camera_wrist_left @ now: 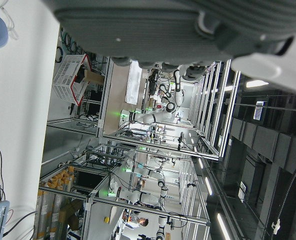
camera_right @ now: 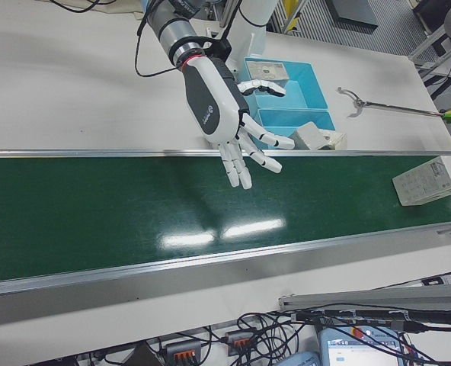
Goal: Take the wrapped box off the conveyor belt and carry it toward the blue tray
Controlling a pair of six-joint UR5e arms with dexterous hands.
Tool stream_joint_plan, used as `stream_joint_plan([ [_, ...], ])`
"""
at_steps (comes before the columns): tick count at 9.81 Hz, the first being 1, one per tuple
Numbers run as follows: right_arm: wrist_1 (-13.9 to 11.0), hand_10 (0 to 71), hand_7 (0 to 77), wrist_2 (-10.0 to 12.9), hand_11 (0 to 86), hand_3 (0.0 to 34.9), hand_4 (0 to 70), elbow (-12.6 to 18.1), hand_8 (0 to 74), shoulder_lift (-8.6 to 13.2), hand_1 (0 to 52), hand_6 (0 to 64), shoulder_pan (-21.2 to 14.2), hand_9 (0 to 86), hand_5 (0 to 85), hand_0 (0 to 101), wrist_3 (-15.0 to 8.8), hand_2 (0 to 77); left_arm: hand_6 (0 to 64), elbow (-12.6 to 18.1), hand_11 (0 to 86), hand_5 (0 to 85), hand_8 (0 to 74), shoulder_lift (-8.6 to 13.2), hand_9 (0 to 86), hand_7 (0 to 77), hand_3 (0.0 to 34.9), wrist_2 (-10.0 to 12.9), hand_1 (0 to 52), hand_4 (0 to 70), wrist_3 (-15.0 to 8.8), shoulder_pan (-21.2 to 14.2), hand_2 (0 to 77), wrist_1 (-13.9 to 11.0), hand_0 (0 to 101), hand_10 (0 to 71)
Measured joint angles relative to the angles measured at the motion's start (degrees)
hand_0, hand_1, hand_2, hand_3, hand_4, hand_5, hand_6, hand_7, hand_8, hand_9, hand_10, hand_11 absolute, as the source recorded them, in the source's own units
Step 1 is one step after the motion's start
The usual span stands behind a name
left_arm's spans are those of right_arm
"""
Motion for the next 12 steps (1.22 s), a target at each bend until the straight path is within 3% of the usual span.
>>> stream_joint_plan([
  [4, -0.01, 4.9, 18.0, 0.06, 7.1, 30.1, 12.0, -0.04, 0.0, -0.07, 12.5, 0.0, -0.06, 5.4, 22.9, 42, 0.02, 24.0, 0.0, 0.0, 0.0, 0.5, 0.5, 0.0, 0.0, 0.5, 0.0, 0.0, 0.0, 0.0, 0.0, 0.0, 1.1, 0.0, 0, 0.5],
  [7, 0.85, 4.9, 18.0, 0.01, 7.6, 30.2, 10.9, -1.85, 0.0, 0.1, 12.5, 0.0, -0.12, 5.4, 21.8, 42, 0.28, 24.0, 0.0, 0.0, 0.0, 0.5, 0.5, 0.0, 0.0, 0.5, 0.0, 0.0, 0.0, 0.0, 0.0, 0.0, 0.5, 0.0, 0, 0.5],
  [8, 1.35, 4.9, 18.0, -0.01, 7.6, 30.1, 10.9, -2.45, 0.0, 0.15, 10.4, 0.0, -0.14, 3.8, 20.2, 42, 0.31, 21.3, 0.0, 0.0, 0.0, 0.5, 0.5, 0.0, 0.0, 0.5, 0.0, 0.0, 0.0, 0.0, 0.0, 0.0, 1.1, 0.0, 0, 0.5],
  [9, 1.66, 4.9, 16.4, -0.04, 7.6, 30.0, 9.3, -2.99, 0.0, 0.19, 9.8, 0.0, -0.13, 3.8, 18.5, 42, 0.33, 13.1, 0.0, 0.0, 0.0, 0.5, 0.0, 0.0, 0.0, 0.5, 0.0, 0.0, 0.0, 0.0, 0.0, 0.0, 1.1, 0.0, 0, 0.5],
  [10, 1.8, 4.9, 16.4, -0.05, 7.6, 30.0, 9.3, -3.6, 0.0, 0.41, 9.8, 0.0, -0.08, 3.8, 18.5, 42, 0.36, 13.1, 0.0, 0.0, 0.0, 0.5, 0.0, 0.0, 0.0, 0.5, 0.0, 0.0, 0.0, 0.0, 0.0, 0.0, 1.1, 0.0, 0, 0.0],
  [11, 1.9, 3.3, 16.4, -0.07, 3.3, 30.2, 2.2, -4.29, 1.6, 0.88, 8.7, 0.0, -0.04, 5.4, 18.0, 41, 0.39, 8.7, 0.0, 0.0, 0.0, 0.5, 0.5, 0.0, 0.0, 0.5, 0.0, 0.0, 0.0, 0.0, 0.0, 0.0, 1.1, 0.0, 0, 0.0],
  [12, 1.95, 3.3, 16.4, -0.06, 4.9, 30.2, 2.2, -5.1, 0.5, 1.5, 8.7, 0.0, -0.01, 5.4, 18.0, 41, 0.46, 8.7, 0.0, 0.0, 0.0, 0.5, 0.5, 0.0, 0.0, 0.5, 0.0, 0.0, 0.0, 0.0, 0.0, 0.0, 0.5, 0.0, 0, 0.5],
])
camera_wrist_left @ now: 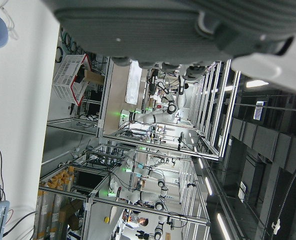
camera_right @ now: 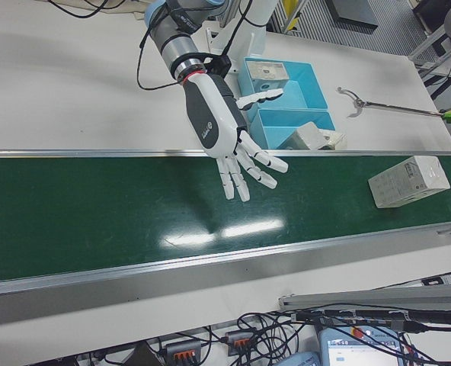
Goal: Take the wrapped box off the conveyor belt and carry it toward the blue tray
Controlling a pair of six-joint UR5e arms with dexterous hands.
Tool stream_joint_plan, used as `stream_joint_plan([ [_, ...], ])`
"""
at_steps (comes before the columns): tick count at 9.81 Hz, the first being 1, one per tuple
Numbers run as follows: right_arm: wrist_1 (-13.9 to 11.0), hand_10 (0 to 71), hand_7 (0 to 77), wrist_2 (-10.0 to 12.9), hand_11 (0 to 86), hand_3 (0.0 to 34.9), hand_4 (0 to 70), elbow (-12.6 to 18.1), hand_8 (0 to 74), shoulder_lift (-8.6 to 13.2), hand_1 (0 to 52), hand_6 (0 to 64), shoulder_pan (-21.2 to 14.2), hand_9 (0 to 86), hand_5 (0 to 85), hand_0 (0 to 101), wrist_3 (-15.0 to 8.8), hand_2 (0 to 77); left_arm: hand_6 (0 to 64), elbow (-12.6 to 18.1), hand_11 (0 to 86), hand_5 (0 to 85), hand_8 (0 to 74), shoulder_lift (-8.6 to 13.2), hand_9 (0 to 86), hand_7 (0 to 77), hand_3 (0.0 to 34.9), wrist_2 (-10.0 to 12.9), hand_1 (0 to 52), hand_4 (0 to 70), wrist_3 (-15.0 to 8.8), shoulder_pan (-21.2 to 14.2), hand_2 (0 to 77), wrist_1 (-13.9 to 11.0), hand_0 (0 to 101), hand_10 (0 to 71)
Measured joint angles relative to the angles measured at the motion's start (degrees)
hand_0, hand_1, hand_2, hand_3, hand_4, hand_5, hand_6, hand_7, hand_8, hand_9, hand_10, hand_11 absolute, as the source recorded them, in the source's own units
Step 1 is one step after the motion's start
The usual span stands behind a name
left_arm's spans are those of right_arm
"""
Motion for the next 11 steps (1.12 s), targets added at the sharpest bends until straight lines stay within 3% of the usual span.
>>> stream_joint_plan([
  [3, 0.35, 3.3, 16.9, 0.02, 4.9, 30.1, 2.7, -2.87, 0.5, 2.08, 6.5, 0.0, 0.03, 6.0, 20.7, 39, 0.2, 8.7, 0.0, 0.0, 0.0, 0.5, 0.5, 0.0, 0.0, 0.5, 0.0, 0.0, 0.0, 0.0, 0.0, 0.0, 1.1, 0.0, 0, 0.5],
  [6, 2.44, 3.3, 17.5, -0.24, 4.9, 30.1, 4.4, -5.84, 0.5, 3.2, 7.1, 0.0, 0.03, 5.4, 20.7, 39, 0.23, 9.3, 0.0, 0.0, 0.0, 0.5, 0.5, 0.0, 0.0, 0.5, 0.0, 0.0, 0.0, 0.0, 0.0, 0.0, 0.5, 0.0, 0, 0.5],
  [11, 3.19, 4.9, 16.9, -0.33, 7.6, 30.0, 2.7, -7.21, 0.5, 3.79, 7.1, 0.0, 0.27, 5.4, 18.5, 38, 0.62, 10.4, 0.0, 0.0, 0.0, 0.5, 0.0, 0.0, 0.5, 0.5, 0.0, 0.0, 0.0, 0.0, 0.0, 0.0, 1.1, 0.0, 0, 0.5],
])
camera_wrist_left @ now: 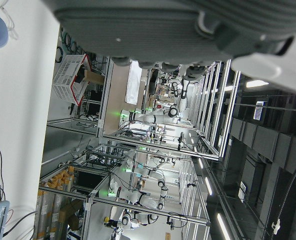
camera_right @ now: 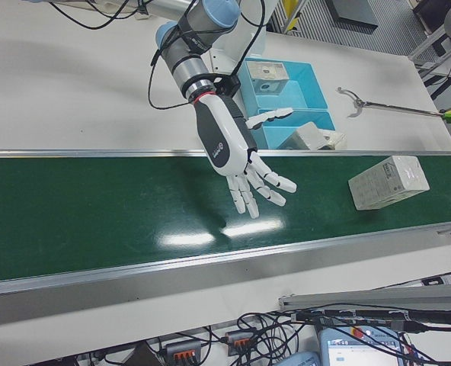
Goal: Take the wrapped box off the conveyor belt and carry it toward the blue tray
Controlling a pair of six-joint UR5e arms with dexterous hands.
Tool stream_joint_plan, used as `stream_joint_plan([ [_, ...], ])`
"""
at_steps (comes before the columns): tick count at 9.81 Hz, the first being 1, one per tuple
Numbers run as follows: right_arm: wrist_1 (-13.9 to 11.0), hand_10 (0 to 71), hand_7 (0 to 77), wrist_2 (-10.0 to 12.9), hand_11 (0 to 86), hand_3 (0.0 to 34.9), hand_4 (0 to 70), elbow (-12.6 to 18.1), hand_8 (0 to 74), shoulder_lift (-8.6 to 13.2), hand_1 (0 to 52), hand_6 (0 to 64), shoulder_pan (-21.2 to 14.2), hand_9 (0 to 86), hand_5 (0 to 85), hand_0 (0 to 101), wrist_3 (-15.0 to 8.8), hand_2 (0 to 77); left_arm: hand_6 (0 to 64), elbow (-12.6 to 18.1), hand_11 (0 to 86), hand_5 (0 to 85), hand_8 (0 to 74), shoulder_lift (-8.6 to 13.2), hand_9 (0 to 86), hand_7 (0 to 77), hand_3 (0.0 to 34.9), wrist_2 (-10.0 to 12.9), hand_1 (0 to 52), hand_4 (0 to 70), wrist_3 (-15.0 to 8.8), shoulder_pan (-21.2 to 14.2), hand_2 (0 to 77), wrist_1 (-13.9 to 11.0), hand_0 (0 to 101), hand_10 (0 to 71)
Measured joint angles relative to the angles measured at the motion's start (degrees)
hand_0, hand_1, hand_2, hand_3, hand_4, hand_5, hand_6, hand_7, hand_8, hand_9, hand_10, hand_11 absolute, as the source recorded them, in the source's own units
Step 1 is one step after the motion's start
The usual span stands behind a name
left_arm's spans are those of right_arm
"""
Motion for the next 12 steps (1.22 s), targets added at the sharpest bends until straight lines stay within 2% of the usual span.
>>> stream_joint_plan([
  [5, 0.03, 4.9, 15.3, -0.04, 7.6, 30.2, 1.1, -0.11, 0.5, -0.1, 7.1, 0.0, 0.25, 3.8, 18.0, 38, 0.14, 10.4, 0.0, 0.0, 0.0, 0.5, 0.5, 0.0, 0.0, 0.5, 0.0, 0.0, 0.0, 0.0, 0.0, 0.0, 1.1, 0.0, 0, 0.5],
  [6, 0.03, 4.9, 15.8, -0.05, 7.6, 30.1, 3.8, -0.11, 0.5, -0.1, 6.5, 0.0, 0.33, 4.9, 18.0, 38, 0.14, 10.4, 0.0, 0.0, 0.0, 0.5, 0.5, 0.0, 0.0, 0.5, 0.0, 0.0, 0.0, 0.0, 0.0, 0.0, 1.1, 0.0, 0, 0.0],
  [12, 0.06, 4.9, 16.4, -0.06, 7.6, 30.2, 3.8, -0.27, 0.5, -0.02, 6.5, 0.0, 0.46, 4.9, 18.5, 38, 0.14, 11.4, 0.0, 0.0, 0.0, 0.5, 0.5, 0.0, 0.5, 0.5, 0.0, 0.0, 0.0, 0.0, 0.0, 0.0, 1.1, 0.0, 0, 0.5],
])
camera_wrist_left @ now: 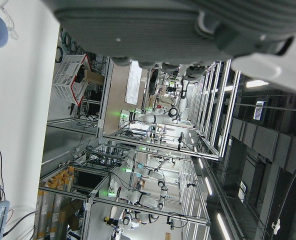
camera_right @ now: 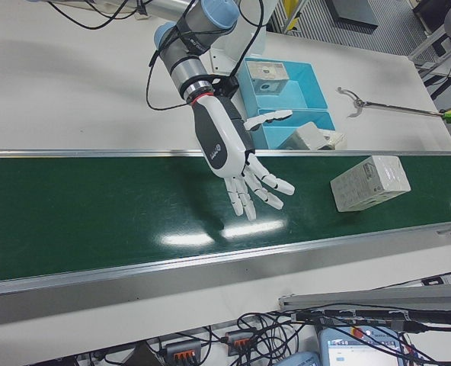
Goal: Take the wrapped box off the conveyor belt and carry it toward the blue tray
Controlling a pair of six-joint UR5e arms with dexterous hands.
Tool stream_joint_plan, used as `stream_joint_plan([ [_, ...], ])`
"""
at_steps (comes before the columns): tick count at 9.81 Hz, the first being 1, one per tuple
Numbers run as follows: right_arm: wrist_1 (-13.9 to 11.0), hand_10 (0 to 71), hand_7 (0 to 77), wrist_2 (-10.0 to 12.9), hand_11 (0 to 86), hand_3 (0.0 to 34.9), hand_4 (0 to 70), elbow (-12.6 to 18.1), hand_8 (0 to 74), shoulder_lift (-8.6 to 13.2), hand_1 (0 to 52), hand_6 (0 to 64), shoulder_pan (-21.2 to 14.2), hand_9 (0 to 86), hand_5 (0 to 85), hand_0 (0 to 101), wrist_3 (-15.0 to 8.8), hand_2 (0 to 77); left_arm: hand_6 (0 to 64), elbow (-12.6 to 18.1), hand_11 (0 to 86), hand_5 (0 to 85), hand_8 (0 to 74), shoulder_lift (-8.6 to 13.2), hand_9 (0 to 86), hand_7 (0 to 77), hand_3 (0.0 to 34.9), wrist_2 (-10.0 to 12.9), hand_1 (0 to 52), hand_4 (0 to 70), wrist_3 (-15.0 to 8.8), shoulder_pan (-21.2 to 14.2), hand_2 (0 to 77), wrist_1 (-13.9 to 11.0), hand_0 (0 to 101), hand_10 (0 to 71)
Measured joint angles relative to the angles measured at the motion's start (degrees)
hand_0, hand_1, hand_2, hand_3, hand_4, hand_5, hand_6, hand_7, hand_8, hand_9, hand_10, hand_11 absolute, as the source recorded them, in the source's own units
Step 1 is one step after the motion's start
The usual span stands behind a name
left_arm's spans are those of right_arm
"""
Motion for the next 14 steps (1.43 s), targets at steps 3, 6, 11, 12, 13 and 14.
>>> stream_joint_plan([
  [3, 0.03, 4.9, 16.4, 0.0, 8.2, 30.5, 3.8, -0.69, 0.5, 0.0, 12.0, 0.0, -0.06, 4.9, 18.5, 41, -0.02, 15.3, 0.0, 0.0, 0.0, 0.5, 0.5, 0.0, 0.0, 0.5, 0.0, 0.0, 0.0, 0.0, 0.0, 0.0, 1.1, 0.0, 0, 0.5],
  [6, 0.01, 4.9, 17.5, 0.0, 8.2, 30.3, 4.9, -1.14, 0.5, 0.0, 14.2, 0.0, -0.14, 4.9, 18.0, 46, -0.2, 19.1, 0.0, 0.0, 0.0, 0.5, 0.0, 0.0, 0.0, 0.5, 0.0, 0.0, 0.0, 0.0, 0.0, 0.0, 1.1, 0.0, 0, 0.5],
  [11, 0.04, 4.9, 18.5, -0.01, 8.2, 30.2, 4.9, -2.74, 0.5, 1.01, 13.1, 0.0, -0.17, 4.9, 18.0, 45, -0.12, 19.1, 0.0, 0.0, 0.0, 0.5, 0.5, 0.0, 0.0, 0.5, 0.0, 0.0, 0.0, 0.0, 0.0, 0.0, 0.5, 0.0, 0, 0.5],
  [12, 0.05, 4.9, 18.5, -0.01, 8.2, 30.2, 4.9, -3.09, 0.5, 1.38, 13.1, 0.0, -0.17, 4.9, 18.0, 45, -0.1, 19.1, 0.0, 0.0, 0.0, 0.5, 0.5, 0.0, 0.0, 0.5, 0.0, 0.0, 0.0, 0.0, 0.0, 0.0, 0.5, 0.0, 0, 0.0],
  [13, 0.06, 4.9, 18.5, -0.01, 8.2, 30.2, 4.9, -3.52, 0.5, 1.77, 13.1, 0.0, -0.17, 4.9, 18.0, 45, -0.09, 19.1, 0.0, 0.0, 0.0, 0.5, 0.5, 0.0, 0.0, 0.5, 0.0, 0.0, 0.0, 0.0, 0.0, 0.0, 0.5, 0.0, 0, 0.0],
  [14, 0.06, 4.9, 18.5, -0.01, 8.2, 30.2, 4.9, -3.9, 0.5, 2.1, 13.1, 0.0, -0.17, 4.9, 19.1, 45, -0.09, 19.1, 0.0, 0.0, 0.0, 0.5, 0.0, 0.0, 0.5, 0.5, 0.0, 0.0, 0.0, 0.0, 0.0, 0.0, 0.5, 0.0, 0, 0.0],
])
